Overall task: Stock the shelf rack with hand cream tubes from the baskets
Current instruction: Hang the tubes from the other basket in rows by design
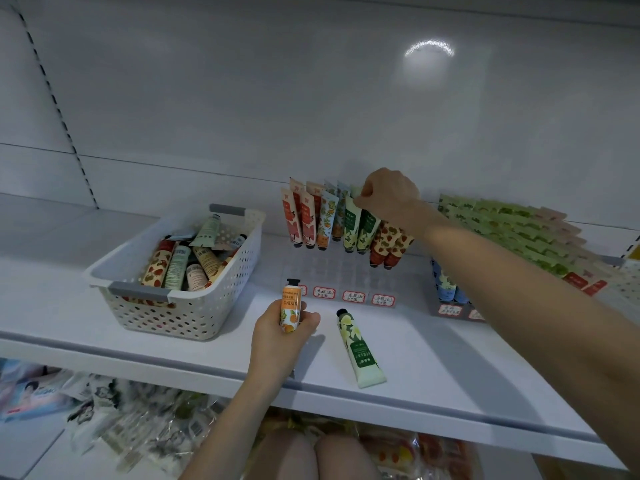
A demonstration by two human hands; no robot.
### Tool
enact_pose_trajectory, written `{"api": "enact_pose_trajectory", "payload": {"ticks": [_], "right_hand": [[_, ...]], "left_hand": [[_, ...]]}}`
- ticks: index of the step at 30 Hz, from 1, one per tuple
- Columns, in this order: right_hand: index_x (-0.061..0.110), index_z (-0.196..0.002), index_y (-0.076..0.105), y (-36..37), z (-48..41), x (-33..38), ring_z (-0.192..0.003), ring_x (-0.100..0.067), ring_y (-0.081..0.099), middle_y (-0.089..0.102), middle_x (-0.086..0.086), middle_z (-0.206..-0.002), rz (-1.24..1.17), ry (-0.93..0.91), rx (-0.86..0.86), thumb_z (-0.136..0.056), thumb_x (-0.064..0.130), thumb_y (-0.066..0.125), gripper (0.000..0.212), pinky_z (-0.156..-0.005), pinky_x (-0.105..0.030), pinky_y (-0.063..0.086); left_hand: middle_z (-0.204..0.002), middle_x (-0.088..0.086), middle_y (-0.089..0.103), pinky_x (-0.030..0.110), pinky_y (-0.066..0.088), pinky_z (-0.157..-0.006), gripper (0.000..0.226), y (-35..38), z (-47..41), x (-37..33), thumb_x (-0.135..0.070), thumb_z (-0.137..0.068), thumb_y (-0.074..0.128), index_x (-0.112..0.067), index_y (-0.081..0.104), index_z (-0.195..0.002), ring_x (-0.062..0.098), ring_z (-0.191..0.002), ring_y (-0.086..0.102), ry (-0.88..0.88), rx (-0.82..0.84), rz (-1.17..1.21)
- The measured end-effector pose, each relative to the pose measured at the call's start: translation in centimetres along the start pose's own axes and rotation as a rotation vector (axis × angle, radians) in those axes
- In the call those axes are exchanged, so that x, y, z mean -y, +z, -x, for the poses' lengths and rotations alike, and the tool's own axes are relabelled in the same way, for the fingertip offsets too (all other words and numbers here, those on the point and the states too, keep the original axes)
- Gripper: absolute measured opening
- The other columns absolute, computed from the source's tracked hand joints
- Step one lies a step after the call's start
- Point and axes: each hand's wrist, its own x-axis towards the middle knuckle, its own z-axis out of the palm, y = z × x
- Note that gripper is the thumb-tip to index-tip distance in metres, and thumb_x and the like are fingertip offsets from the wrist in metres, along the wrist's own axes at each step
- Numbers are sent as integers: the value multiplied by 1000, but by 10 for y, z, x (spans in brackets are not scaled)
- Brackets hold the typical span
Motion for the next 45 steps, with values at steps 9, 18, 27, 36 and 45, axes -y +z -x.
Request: {"api": "enact_pose_trajectory", "payload": {"ticks": [9, 18, 27, 36, 45], "right_hand": [[6, -100, 65, -16, 11, -25, -92, -25, 61, 66, -10, -102, -50, 35, -80, -91, 22, 51, 23, -68, -28, 46], [5, -70, 54, -2, 6, -24, -60, -20, 47, 48, -5, -63, 5, 57, -20, -95, 19, 44, 30, -44, -21, 29], [6, -80, 51, 8, -1, -17, -74, -23, 50, 45, -4, -65, 113, 61, -30, -94, 8, 44, 15, -50, -25, 32], [7, -69, 47, 10, -3, -12, -72, -24, 49, 43, -3, -62, 64, 94, -22, -93, 10, 46, 24, -51, -25, 32], [6, -101, 64, 2, 10, -20, -93, -27, 60, 65, -11, -102, -70, 0, -67, -95, 19, 47, 23, -68, -29, 41]], "left_hand": [[-81, -1, 64, 46, 52, -87, 15, 1, 3, -3, -15, -82, 69, -22, 57, -78, 22, -83, 63, -2, 3, -9], [-80, 0, 64, 43, 53, -84, 15, -1, 2, -2, -14, -82, 69, -23, 57, -79, 19, -79, 62, -3, -2, -9], [-81, 4, 64, 46, 52, -86, 14, -3, -1, 0, -14, -82, 68, -20, 57, -78, 27, -84, 62, 1, -9, -22], [-84, 3, 64, 46, 51, -89, 13, -2, -2, 4, -15, -82, 69, -22, 57, -81, 24, -87, 62, -16, -5, -10], [-82, 4, 66, 41, 52, -86, 13, -3, -1, 3, -17, -83, 68, -16, 58, -90, 20, -79, 65, -4, 0, -23]]}}
